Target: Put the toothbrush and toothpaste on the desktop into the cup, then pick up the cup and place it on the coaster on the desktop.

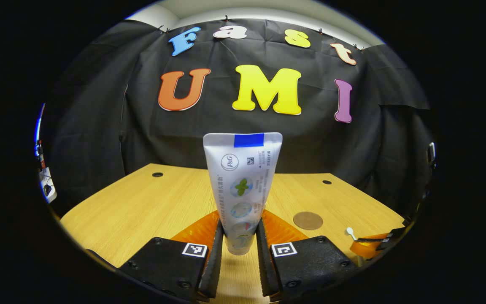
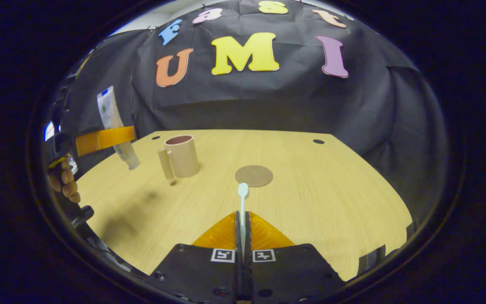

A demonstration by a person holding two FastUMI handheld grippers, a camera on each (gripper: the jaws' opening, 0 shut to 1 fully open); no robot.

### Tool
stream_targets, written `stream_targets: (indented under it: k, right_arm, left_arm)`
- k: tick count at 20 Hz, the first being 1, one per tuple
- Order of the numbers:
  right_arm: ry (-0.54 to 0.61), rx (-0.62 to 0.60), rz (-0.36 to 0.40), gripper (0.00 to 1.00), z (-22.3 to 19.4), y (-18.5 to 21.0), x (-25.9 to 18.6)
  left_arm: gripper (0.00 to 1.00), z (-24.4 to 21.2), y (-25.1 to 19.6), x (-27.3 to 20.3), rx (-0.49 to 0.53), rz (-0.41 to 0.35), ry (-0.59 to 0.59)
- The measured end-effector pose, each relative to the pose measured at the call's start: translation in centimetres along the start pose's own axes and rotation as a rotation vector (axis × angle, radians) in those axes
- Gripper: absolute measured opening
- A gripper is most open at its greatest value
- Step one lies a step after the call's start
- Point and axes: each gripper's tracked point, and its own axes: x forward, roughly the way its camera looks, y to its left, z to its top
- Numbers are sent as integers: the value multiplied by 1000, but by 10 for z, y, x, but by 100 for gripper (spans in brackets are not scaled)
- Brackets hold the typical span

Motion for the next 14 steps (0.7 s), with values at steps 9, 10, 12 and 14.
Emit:
stream_targets:
  k: [9,10,12,14]
  right_arm:
    - [-125,24,8,0,31,-16,-22]
    - [-124,25,1,0,31,-20,-22]
    - [-127,33,-3,0,31,-25,-21]
    - [-127,31,-8,0,32,-28,-20]
  left_arm:
    - [41,72,-29,79,49,-104,-89]
    - [41,71,-34,88,63,-112,-90]
    - [41,64,-38,101,62,-129,-73]
    - [41,52,-35,109,38,-125,-36]
